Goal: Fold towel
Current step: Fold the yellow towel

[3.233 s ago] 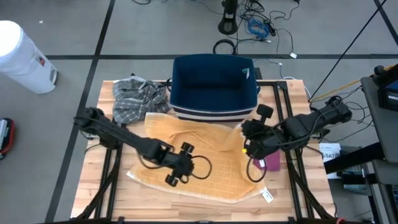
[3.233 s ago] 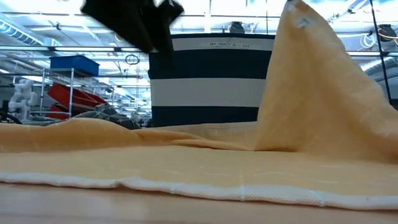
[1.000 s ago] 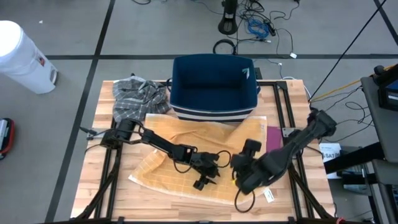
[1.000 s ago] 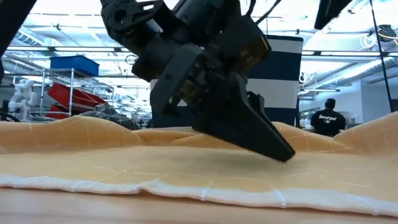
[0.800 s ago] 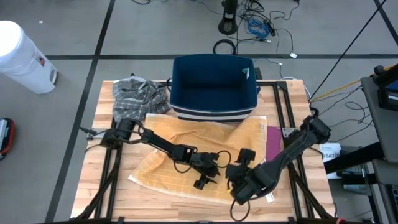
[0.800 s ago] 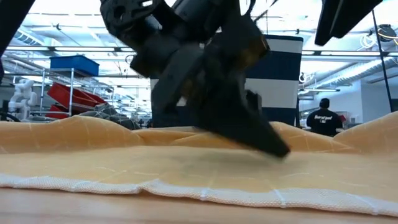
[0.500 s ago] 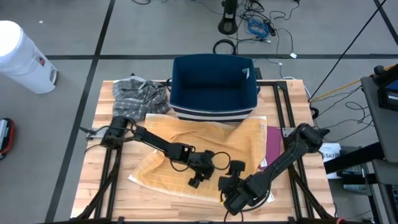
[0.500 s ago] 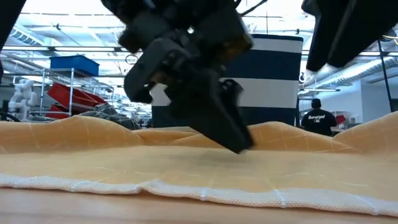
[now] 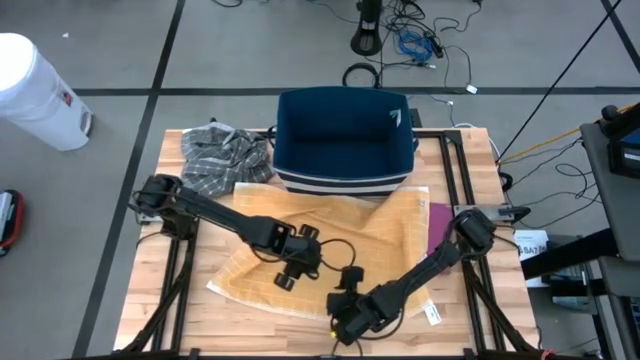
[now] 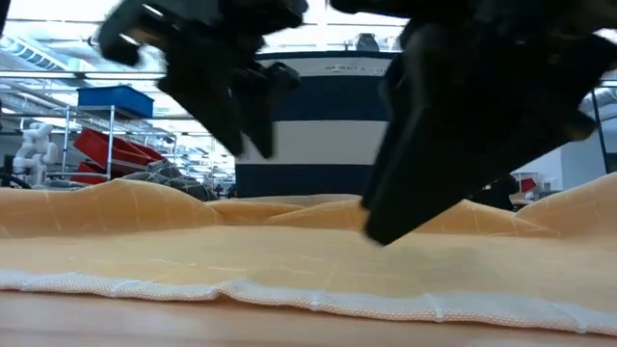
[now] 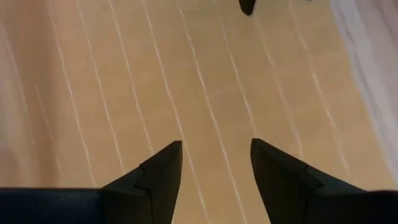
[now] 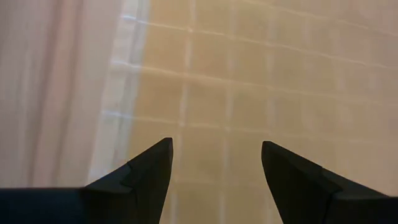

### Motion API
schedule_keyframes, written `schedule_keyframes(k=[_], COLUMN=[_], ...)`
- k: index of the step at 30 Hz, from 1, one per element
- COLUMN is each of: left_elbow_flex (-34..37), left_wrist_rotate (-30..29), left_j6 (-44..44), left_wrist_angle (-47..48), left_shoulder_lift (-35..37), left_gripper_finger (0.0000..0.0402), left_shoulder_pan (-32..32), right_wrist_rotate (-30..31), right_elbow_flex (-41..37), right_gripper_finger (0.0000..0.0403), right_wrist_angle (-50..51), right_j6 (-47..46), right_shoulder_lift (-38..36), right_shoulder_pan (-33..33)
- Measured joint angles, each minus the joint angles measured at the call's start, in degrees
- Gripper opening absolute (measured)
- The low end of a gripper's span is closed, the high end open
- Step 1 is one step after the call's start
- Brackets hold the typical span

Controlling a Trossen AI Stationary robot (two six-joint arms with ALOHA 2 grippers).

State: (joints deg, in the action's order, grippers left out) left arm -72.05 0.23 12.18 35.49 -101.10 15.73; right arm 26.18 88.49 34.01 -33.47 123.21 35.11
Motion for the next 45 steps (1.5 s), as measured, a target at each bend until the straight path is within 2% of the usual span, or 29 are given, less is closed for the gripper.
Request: schedule_keyframes(k=[9, 14, 19, 23, 29, 33, 35, 39, 45], left_elbow_flex=[0.2, 1.8, 4.9, 8.2, 8.5, 8.5, 8.5, 8.5, 8.5], left_wrist_rotate=[1.0, -0.4, -2.6, -2.6, -2.9, -10.4, -11.2, -6.8, -5.8], left_j6=[-5.7, -9.3, -14.1, -18.2, -21.1, -22.4, -20.0, -17.6, -14.8], left_wrist_angle=[13.8, 13.5, 13.8, 15.9, 17.6, 18.1, 14.9, 11.7, 7.3], left_shoulder_lift=[2.3, 2.3, 2.3, 2.3, 2.7, 3.0, 3.0, 2.5, 1.7], left_gripper_finger=[0.0197, 0.0197, 0.0197, 0.0197, 0.0197, 0.0197, 0.0197, 0.0197, 0.0197], left_shoulder_pan=[4.6, 6.8, 8.1, 8.6, 10.4, 10.9, 10.5, 9.3, 6.6], right_wrist_rotate=[-12.6, -19.7, -21.8, -21.8, -16.7, -16.2, -16.0, -15.7, -13.8], right_elbow_flex=[0.1, 0.1, 0.1, 0.0, 0.0, 0.0, 0.0, 0.0, 0.0], right_gripper_finger=[0.0233, 0.0233, 0.0233, 0.0233, 0.0233, 0.0233, 0.0233, 0.0233, 0.0233], right_wrist_angle=[0.9, 4.1, 10.5, 14.7, 15.5, 18.6, 18.7, 14.4, 9.4], right_j6=[1.6, -0.1, -3.6, -6.2, -6.5, -6.3, -5.4, -4.2, -1.0], right_shoulder_lift=[1.0, 0.2, -0.8, -2.1, -4.6, -4.6, -4.6, -4.6, -4.0], right_shoulder_pan=[-1.1, 0.0, 1.9, 2.6, 2.3, 1.4, 0.8, -0.3, -1.1])
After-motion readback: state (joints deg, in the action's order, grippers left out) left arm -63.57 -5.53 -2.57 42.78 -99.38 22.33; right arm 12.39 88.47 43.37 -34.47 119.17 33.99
